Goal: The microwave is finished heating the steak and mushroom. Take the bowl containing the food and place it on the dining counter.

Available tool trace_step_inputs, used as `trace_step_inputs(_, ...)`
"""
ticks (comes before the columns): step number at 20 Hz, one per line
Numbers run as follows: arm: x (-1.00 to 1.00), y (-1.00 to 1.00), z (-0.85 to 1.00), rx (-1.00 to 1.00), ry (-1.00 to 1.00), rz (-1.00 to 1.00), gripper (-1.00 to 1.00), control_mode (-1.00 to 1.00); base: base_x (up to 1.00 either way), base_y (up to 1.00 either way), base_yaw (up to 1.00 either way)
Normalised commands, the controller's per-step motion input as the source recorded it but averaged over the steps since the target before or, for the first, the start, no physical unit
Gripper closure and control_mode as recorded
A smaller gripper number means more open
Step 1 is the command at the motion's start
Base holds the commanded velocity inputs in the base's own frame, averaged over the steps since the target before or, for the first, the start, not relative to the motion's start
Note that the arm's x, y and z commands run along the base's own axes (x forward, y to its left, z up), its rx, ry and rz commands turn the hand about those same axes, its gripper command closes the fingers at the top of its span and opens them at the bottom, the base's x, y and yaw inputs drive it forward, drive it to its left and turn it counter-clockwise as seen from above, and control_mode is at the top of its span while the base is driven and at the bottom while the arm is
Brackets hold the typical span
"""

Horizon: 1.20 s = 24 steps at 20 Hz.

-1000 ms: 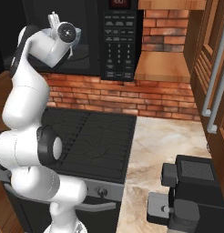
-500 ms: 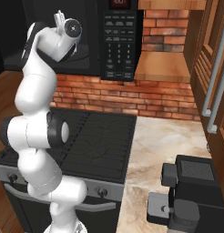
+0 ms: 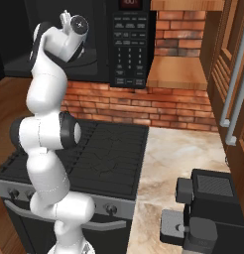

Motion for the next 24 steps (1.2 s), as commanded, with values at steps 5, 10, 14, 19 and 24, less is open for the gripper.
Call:
trace_step_inputs(5,-0.15,0.03,-0.39,-0.06,0.03,0.00,1.00,-1.00,0.00,0.00,0.00)
trace_step_inputs(10,-0.07,0.00,-0.04,0.00,0.00,0.00,1.00,-1.00,0.00,0.00,0.00)
trace_step_inputs(14,0.00,0.00,0.00,0.00,0.00,0.00,1.00,-1.00,0.00,0.00,0.00)
trace_step_inputs(19,-0.10,-0.01,0.00,0.00,0.00,0.00,1.00,-1.00,0.00,0.00,0.00)
trace_step_inputs(24,-0.37,-0.09,0.00,0.00,0.00,0.00,1.00,-1.00,0.00,0.00,0.00)
